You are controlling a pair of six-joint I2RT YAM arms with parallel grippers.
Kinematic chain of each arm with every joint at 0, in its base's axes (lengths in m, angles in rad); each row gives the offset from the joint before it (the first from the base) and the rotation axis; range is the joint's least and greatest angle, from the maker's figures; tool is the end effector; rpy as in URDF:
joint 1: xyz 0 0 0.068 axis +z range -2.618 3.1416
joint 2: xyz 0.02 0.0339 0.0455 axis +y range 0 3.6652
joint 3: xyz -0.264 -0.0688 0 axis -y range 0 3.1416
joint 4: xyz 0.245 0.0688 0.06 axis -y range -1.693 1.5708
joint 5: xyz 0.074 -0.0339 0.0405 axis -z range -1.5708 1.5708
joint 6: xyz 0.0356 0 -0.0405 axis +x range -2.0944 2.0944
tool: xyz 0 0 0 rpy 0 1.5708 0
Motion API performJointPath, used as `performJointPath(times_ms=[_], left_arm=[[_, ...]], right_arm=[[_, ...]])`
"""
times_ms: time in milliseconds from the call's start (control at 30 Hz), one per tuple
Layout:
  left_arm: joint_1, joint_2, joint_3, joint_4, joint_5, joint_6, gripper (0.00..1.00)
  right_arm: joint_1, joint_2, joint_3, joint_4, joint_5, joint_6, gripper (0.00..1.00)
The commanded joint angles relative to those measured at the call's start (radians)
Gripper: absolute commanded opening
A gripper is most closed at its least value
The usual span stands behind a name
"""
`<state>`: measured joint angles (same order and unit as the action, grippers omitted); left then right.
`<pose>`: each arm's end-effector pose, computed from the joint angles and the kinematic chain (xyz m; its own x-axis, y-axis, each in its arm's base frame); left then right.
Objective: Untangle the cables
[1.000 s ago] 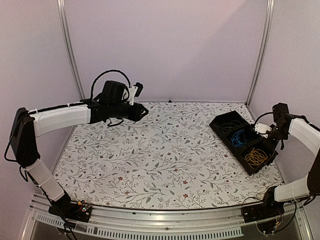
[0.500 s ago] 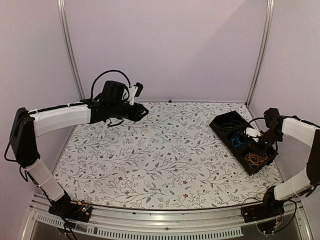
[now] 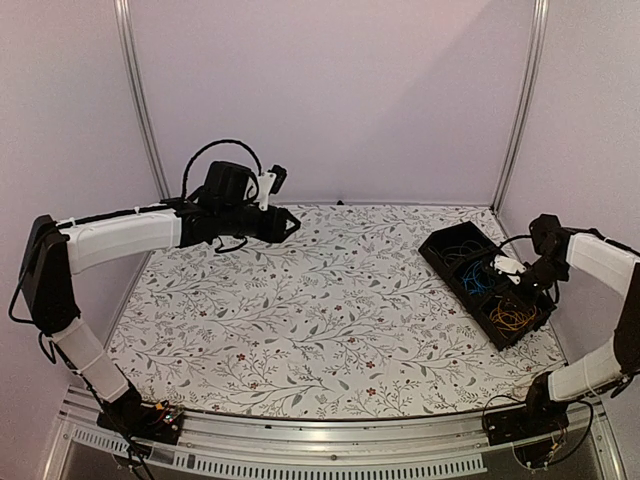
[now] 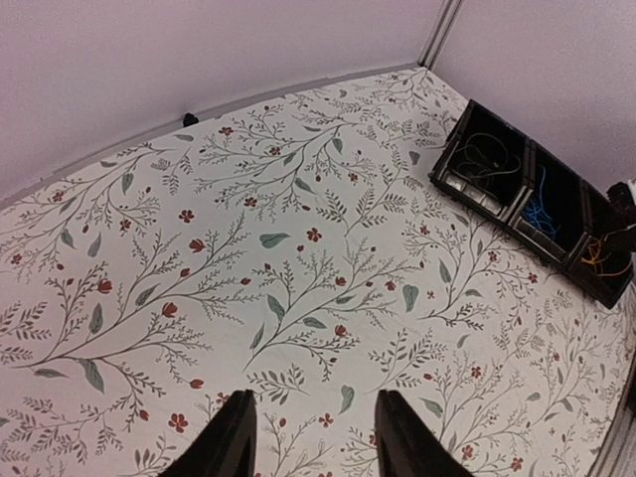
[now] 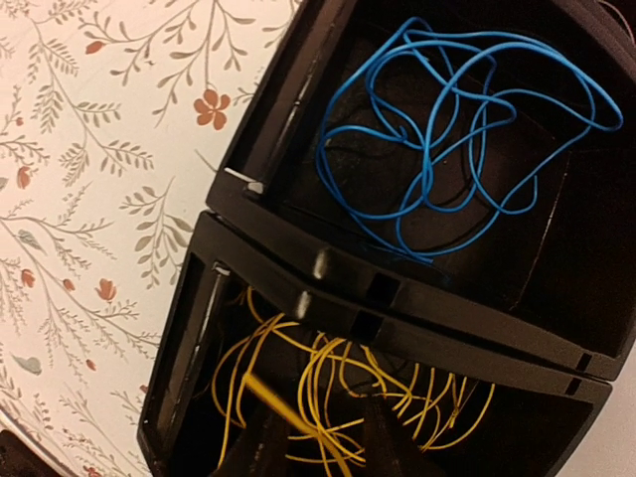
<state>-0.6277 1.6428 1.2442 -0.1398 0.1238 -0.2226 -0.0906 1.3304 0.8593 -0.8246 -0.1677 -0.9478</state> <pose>0.3065 -0.2279 0.2810 -0.5524 0.1301 -0.8234 0.5605 0.7891 -0.2513 0.2319 -0.0151 0.2072 -0.5950 -0.7500 -0.2890 -0.7527 0.6460 -0.1269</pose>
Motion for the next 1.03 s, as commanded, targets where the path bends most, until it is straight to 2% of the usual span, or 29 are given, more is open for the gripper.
performJointPath(times_ms=[0,33,67,200,400,433,500,600,667,767,833,900,1000], left_arm=[[-0.009,-0.037,-0.003,0.023,0.044,0.03,0.93],[-0.009,-0.042,-0.009,0.035,0.066,0.039,0.99],[-0.009,-0.046,-0.016,0.048,0.08,0.047,1.0],[-0.01,-0.043,-0.025,0.036,-0.006,0.059,1.0],[-0.02,-0.061,0.012,-0.005,-0.009,0.119,1.0],[-0.02,-0.072,0.016,-0.013,-0.022,0.115,1.0],[-0.02,-0.11,0.005,-0.019,-0.068,0.113,1.0],[-0.02,-0.191,-0.045,0.003,-0.153,0.115,1.0],[-0.018,-0.25,-0.086,0.029,-0.188,0.118,1.0],[-0.017,-0.338,-0.17,0.096,-0.342,0.098,1.0],[-0.01,-0.395,-0.237,0.171,-0.421,0.083,1.0],[0.001,-0.427,-0.266,0.182,-0.479,0.066,1.0],[0.02,-0.445,-0.257,0.16,-0.481,0.105,1.0]], right_arm=[[0.003,-0.061,0.075,-0.111,-0.021,0.002,0.37],[0.003,-0.078,0.085,-0.122,-0.028,-0.004,0.41],[0.003,-0.089,0.097,-0.132,-0.034,-0.009,0.44],[0.003,-0.103,0.222,-0.233,-0.115,-0.007,0.53],[0.005,-0.059,0.484,-0.272,-0.37,0.041,0.69],[0.006,-0.041,0.519,-0.267,-0.421,0.064,0.76],[0.006,-0.023,0.571,-0.243,-0.525,0.093,0.97],[0.009,-0.043,0.545,-0.026,-0.591,0.217,0.99],[0.024,-0.092,0.476,0.22,-0.549,0.416,0.99],[0.075,-0.165,0.368,0.452,-0.49,0.562,0.99],[0.148,-0.172,0.338,0.504,-0.463,0.609,0.99],[0.182,-0.135,0.326,0.547,-0.456,0.647,0.99],[0.231,-0.106,0.253,0.706,-0.302,0.773,0.99]])
